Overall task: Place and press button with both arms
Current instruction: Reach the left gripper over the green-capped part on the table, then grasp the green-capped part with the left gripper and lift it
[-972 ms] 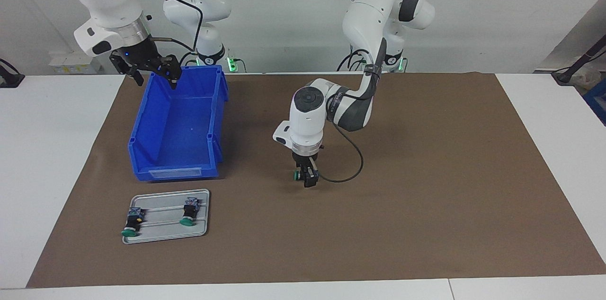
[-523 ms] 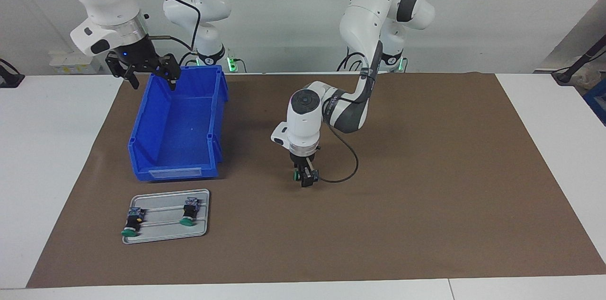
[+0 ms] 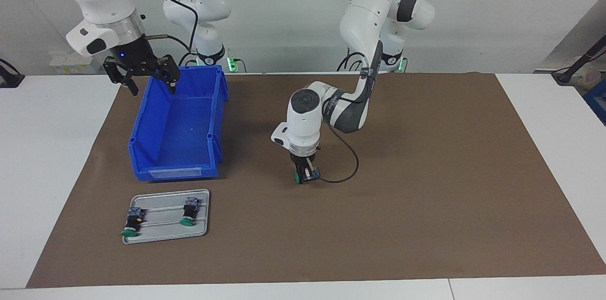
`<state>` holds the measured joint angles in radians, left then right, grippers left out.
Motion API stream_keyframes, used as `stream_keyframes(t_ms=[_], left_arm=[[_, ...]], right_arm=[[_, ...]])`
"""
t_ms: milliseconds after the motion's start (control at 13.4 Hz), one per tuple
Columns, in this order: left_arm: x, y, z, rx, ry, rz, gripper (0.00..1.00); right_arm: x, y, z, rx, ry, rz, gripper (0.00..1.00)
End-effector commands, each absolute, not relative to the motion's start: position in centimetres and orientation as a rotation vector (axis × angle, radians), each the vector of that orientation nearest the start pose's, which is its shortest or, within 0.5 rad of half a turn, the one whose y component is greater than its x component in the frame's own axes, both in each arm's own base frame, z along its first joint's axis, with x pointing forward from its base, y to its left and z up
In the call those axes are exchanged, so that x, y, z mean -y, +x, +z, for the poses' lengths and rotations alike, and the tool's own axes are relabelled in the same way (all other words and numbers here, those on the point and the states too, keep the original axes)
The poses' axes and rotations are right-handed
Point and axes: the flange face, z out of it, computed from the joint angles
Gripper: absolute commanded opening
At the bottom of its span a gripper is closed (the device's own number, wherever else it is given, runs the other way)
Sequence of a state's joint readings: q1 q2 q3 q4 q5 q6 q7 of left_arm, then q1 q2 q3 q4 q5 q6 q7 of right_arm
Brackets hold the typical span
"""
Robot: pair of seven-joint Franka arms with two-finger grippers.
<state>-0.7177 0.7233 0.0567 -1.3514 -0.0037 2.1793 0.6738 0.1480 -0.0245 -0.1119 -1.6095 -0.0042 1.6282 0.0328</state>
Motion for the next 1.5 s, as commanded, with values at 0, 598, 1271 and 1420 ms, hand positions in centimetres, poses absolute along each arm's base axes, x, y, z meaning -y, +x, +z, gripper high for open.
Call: stream_keyframes(t_ms=[0, 598, 1271, 1420], left_arm=[[46.3, 58.5, 31.7, -1.901, -2.417, -0.199, 0.0], [36.3, 58.7, 40.6, -1.788, -2.602, -0.347, 0.0], [20.2, 56.8, 39.0, -1.873, -3.038, -0.808, 0.0], [17.9, 55.7, 37.7, -1.834, -3.063, -0.981, 0.0]], right_arm=[[-1.4, 54.8, 62.4, 0.02, -3.117, -0.08, 0.97], [-1.4, 54.8, 62.3, 0.018, -3.117, -0.073, 0.97], [-2.3, 54.6, 62.3, 0.054, -3.118, -0.056, 0.99], [-2.0, 54.2, 62.1, 0.045, -3.119, -0.02, 0.99]])
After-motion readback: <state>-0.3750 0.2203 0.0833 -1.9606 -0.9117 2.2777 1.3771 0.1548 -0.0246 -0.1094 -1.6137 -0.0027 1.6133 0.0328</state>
